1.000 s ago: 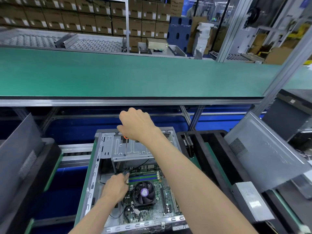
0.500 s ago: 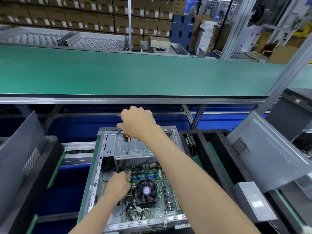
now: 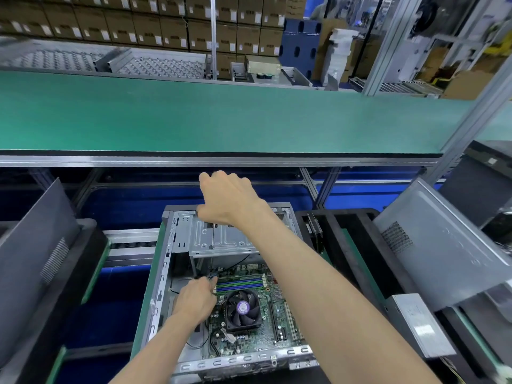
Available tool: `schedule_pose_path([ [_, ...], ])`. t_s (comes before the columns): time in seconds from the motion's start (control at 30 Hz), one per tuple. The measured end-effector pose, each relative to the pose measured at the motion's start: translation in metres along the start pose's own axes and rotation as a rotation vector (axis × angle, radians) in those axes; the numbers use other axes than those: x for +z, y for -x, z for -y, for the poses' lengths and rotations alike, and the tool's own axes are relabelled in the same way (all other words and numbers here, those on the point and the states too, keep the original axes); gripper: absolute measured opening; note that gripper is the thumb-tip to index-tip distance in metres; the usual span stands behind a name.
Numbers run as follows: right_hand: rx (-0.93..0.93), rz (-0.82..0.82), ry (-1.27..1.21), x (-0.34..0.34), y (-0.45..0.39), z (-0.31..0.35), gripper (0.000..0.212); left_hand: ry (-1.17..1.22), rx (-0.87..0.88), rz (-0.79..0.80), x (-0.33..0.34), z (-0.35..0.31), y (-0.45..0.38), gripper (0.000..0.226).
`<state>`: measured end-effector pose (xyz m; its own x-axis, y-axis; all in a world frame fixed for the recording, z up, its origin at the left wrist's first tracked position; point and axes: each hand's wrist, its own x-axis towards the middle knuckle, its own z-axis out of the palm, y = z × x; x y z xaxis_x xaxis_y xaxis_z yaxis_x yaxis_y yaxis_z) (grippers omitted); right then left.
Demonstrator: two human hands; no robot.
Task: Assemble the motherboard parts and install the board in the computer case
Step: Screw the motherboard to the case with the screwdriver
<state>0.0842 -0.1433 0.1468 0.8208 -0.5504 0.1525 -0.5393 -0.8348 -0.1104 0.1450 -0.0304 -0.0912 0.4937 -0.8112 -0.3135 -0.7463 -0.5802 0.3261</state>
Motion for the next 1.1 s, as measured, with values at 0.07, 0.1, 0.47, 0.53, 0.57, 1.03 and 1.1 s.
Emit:
schedule_pose_path([
  [0.07,-0.023,0.043,-0.112,-0.0022,0.0022,-0.0035,0.024,-0.002,-0.003,0.006,0.0001,0.0001,-0.0003,0.031],
  [0.1,-0.026,0.047,-0.144,-0.0030,0.0034,-0.0046,0.025,-0.002,-0.003,0.009,0.0001,0.0005,-0.0006,0.034],
  [0.47,-0.021,0.048,-0.141,-0.0035,0.0040,-0.0055,0.024,-0.008,-0.005,0.033,-0.0013,0.0013,-0.0009,0.031],
  [0.53,-0.016,0.055,-0.155,-0.0044,0.0061,-0.0066,0.024,-0.002,0.001,0.034,-0.0002,0.0017,-0.0022,0.031],
  [0.57,-0.006,0.049,-0.145,-0.0041,0.0066,-0.0069,0.020,0.001,0.003,0.035,0.0005,0.0021,-0.0027,0.031],
  [1.03,-0.013,0.060,-0.137,-0.0043,0.0053,-0.0028,0.015,0.010,-0.008,0.013,0.0046,0.0043,-0.0049,0.037],
  [1.1,0.013,0.021,-0.054,-0.0020,0.0046,-0.0028,0.015,0.006,-0.004,0.010,0.0045,0.0044,-0.0050,0.038],
])
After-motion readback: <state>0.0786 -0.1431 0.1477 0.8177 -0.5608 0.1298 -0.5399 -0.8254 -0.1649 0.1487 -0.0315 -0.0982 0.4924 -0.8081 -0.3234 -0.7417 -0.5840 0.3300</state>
